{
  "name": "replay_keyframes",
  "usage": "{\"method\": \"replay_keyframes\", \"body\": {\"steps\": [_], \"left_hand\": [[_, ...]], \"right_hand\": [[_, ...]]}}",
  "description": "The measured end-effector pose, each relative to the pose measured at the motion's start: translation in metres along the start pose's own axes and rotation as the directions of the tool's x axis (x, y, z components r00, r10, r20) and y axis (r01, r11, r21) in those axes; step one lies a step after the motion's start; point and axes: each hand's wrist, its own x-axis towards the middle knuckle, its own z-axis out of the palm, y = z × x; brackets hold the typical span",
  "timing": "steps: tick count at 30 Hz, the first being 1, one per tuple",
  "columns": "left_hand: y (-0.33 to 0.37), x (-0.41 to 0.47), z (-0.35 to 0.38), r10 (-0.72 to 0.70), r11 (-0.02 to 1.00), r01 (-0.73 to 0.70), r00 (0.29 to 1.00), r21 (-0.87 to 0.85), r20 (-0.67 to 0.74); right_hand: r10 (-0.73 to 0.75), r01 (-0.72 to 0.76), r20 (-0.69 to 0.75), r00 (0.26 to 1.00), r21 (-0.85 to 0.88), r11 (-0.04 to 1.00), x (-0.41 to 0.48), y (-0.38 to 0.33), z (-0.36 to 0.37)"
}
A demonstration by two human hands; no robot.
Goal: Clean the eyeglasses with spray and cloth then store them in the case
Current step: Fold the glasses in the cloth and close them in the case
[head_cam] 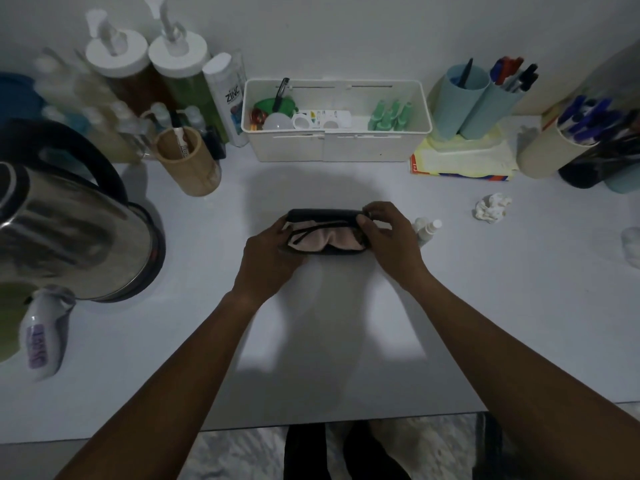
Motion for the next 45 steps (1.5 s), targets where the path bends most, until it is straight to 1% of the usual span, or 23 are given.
{"method": "replay_keyframes", "body": {"steps": [2,4,6,7,9,10,11,12,14,15,16,18,21,22,24,26,28,32,35,38,43,45], "left_hand": [[-0.002,0.000,-0.003,0.020,0.999,-0.020,1.000,0.033,0.021],[-0.003,-0.003,-0.004,-0.023,0.999,0.024,1.000,0.044,-0.020],[-0.005,-0.005,-0.004,-0.160,0.987,0.157,0.982,-0.037,-0.100],[-0.006,-0.004,-0.004,-0.235,0.970,0.226,0.965,-0.084,-0.118],[-0.007,-0.002,-0.005,-0.358,0.915,0.339,0.932,-0.218,-0.050],[-0.008,0.000,-0.007,-0.370,0.895,0.357,0.929,-0.266,0.003],[-0.008,0.002,-0.009,-0.343,0.899,0.342,0.938,-0.274,0.047],[-0.010,0.004,-0.010,-0.290,0.924,0.300,0.954,-0.238,0.076],[-0.012,0.007,-0.013,-0.141,0.985,0.151,0.984,-0.086,0.109],[-0.010,0.008,-0.014,-0.096,0.994,0.102,0.988,-0.049,0.117],[-0.008,0.008,-0.016,-0.084,0.994,0.090,0.990,-0.053,0.116],[-0.003,0.009,-0.017,-0.098,0.990,0.106,0.991,-0.091,0.091],[-0.006,0.012,-0.016,-0.178,0.978,0.186,0.980,-0.095,0.085],[-0.009,0.014,-0.016,-0.206,0.972,0.214,0.974,-0.092,0.095],[-0.014,0.015,-0.014,-0.219,0.971,0.226,0.971,-0.073,0.100],[-0.014,0.015,-0.013,-0.188,0.979,0.194,0.978,-0.064,0.088],[-0.015,0.016,-0.014,-0.140,0.988,0.145,0.987,-0.052,0.084],[-0.015,0.018,-0.015,-0.059,0.993,0.070,0.990,-0.091,0.126],[-0.016,0.016,-0.012,-0.075,0.992,0.083,0.993,-0.097,0.087],[-0.017,0.017,-0.010,-0.087,0.993,0.094,0.992,-0.074,0.089],[-0.018,0.022,-0.013,-0.050,0.997,0.056,0.990,-0.045,0.130],[-0.018,0.023,-0.012,-0.044,0.999,0.047,0.992,-0.021,0.117]], "right_hand": [[-0.008,0.008,0.012,1.000,0.003,1.000,-0.001,0.001,-0.001],[0.001,-0.001,0.042,0.999,0.017,1.000,-0.001,0.004,-0.003],[-0.004,0.002,0.071,0.997,0.025,1.000,-0.002,0.009,-0.003],[-0.010,0.009,0.083,0.996,0.019,1.000,-0.002,0.012,-0.003],[-0.023,0.023,0.116,0.993,0.000,1.000,-0.004,0.017,-0.005],[-0.032,0.034,0.141,0.989,-0.014,0.999,-0.004,0.018,-0.006],[-0.047,0.054,0.169,0.984,-0.038,0.998,-0.004,0.020,-0.008],[-0.069,0.087,0.190,0.979,-0.090,0.992,-0.004,0.021,-0.009],[-0.130,0.183,0.218,0.967,-0.245,0.952,-0.004,0.023,-0.012],[-0.164,0.231,0.229,0.959,-0.306,0.924,-0.004,0.023,-0.013],[-0.187,0.263,0.239,0.953,-0.341,0.903,-0.004,0.023,-0.014],[-0.202,0.286,0.256,0.945,-0.354,0.890,-0.005,0.022,-0.014],[-0.193,0.278,0.270,0.943,-0.327,0.903,-0.006,0.021,-0.015],[-0.197,0.283,0.266,0.944,-0.341,0.896,-0.005,0.021,-0.015],[-0.209,0.305,0.267,0.941,-0.398,0.865,-0.003,0.021,-0.016],[-0.208,0.319,0.284,0.936,-0.434,0.843,-0.002,0.019,-0.016],[-0.204,0.321,0.296,0.933,-0.428,0.845,0.000,0.019,-0.015],[-0.218,0.349,0.324,0.921,-0.431,0.832,0.004,0.020,-0.016],[-0.223,0.362,0.340,0.914,-0.430,0.827,0.003,0.022,-0.016],[-0.239,0.367,0.329,0.914,-0.416,0.832,0.002,0.026,-0.015],[-0.274,0.351,0.241,0.931,-0.389,0.851,-0.002,0.030,-0.011],[-0.294,0.364,0.227,0.928,-0.401,0.840,-0.002,0.028,-0.010]]}}
